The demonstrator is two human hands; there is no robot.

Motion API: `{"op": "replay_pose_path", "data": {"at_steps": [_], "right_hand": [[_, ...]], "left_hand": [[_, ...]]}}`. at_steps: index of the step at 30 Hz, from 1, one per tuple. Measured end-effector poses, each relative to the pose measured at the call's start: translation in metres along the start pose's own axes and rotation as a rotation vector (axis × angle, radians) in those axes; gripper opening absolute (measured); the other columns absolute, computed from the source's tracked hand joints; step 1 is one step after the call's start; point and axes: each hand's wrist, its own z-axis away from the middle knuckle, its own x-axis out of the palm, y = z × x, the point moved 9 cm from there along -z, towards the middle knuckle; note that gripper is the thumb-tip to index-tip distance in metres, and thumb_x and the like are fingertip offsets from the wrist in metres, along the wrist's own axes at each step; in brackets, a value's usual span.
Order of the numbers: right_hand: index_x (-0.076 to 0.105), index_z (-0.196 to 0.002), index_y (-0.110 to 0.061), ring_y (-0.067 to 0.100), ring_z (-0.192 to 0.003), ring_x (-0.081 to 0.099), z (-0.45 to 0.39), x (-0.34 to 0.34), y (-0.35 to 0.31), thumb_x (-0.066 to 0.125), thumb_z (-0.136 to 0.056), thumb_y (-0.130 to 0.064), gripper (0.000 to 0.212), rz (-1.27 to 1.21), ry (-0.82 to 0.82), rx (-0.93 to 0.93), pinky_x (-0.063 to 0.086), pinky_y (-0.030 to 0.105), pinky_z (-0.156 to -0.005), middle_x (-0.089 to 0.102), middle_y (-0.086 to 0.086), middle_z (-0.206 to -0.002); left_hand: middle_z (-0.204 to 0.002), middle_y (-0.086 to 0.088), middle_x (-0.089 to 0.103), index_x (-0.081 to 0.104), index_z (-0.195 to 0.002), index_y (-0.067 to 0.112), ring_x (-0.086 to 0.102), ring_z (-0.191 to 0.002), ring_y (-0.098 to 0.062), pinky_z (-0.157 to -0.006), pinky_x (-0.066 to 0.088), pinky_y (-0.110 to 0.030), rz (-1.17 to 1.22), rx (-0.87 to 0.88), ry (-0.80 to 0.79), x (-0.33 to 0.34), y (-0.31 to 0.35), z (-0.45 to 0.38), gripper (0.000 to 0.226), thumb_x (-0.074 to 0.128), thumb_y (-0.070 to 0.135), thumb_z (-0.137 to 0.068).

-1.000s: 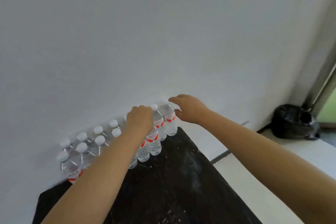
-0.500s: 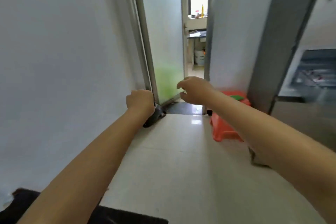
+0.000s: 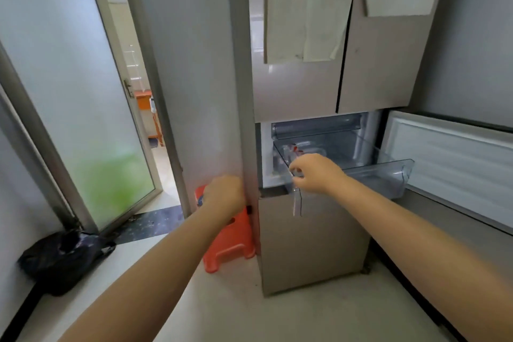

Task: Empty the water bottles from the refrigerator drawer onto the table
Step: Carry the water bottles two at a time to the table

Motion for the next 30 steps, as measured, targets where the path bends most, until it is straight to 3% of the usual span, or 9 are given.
{"op": "replay_pose_path", "data": {"at_steps": [3, 7, 20, 24, 30], "right_hand": [[0.057, -0.127, -0.013, 0.025, -0.116, 0.057, -0.028, 0.012, 0.063, 0.051, -0.09, -0.018, 0.039, -0.017, -0.042, 0.075, 0.05, 0.038, -0.094, 0.058, 0.008, -0.131], [0.054, -0.13, -0.013, 0.024, -0.117, 0.057, -0.082, 0.038, 0.13, 0.051, -0.09, -0.018, 0.041, -0.028, -0.106, 0.152, 0.05, 0.036, -0.095, 0.057, 0.008, -0.133], [0.061, -0.117, -0.005, 0.033, -0.112, 0.058, -0.312, 0.134, 0.259, 0.049, -0.09, -0.01, 0.03, -0.006, -0.301, 0.261, 0.048, 0.035, -0.092, 0.061, 0.019, -0.121], [0.054, -0.126, -0.008, 0.031, -0.112, 0.058, -0.365, 0.181, 0.273, 0.06, -0.083, -0.008, 0.044, 0.008, -0.352, 0.223, 0.051, 0.036, -0.096, 0.058, 0.016, -0.126], [0.021, -0.148, -0.014, 0.032, -0.134, 0.038, -0.423, 0.217, 0.293, 0.062, -0.08, 0.002, 0.081, 0.018, -0.267, 0.2, 0.038, 0.047, -0.105, 0.036, 0.012, -0.147]], "left_hand": [[-0.122, -0.015, 0.061, 0.061, -0.116, 0.006, 0.058, -0.115, -0.032, -0.092, 0.048, -0.04, -0.026, 0.066, -0.031, 0.02, 0.045, -0.05, 0.028, 0.048, 0.014, -0.092], [-0.124, -0.015, 0.06, 0.059, -0.118, 0.005, 0.058, -0.115, -0.032, -0.093, 0.048, -0.039, -0.072, 0.146, -0.09, 0.052, 0.084, -0.12, 0.03, 0.048, 0.005, -0.09], [-0.128, -0.016, 0.054, 0.051, -0.127, 0.006, 0.055, -0.116, -0.032, -0.096, 0.046, -0.04, 0.177, 0.257, -0.19, 0.147, 0.143, -0.336, 0.034, 0.043, 0.023, -0.098], [-0.126, -0.014, 0.052, 0.056, -0.119, 0.004, 0.055, -0.113, -0.027, -0.093, 0.045, -0.033, 0.272, 0.201, -0.193, 0.167, 0.151, -0.358, 0.033, 0.05, 0.025, -0.094], [-0.115, -0.014, 0.055, 0.062, -0.105, -0.001, 0.057, -0.104, -0.031, -0.081, 0.044, -0.034, 0.263, 0.111, -0.142, 0.181, 0.145, -0.37, 0.027, 0.05, 0.017, -0.089]]}}
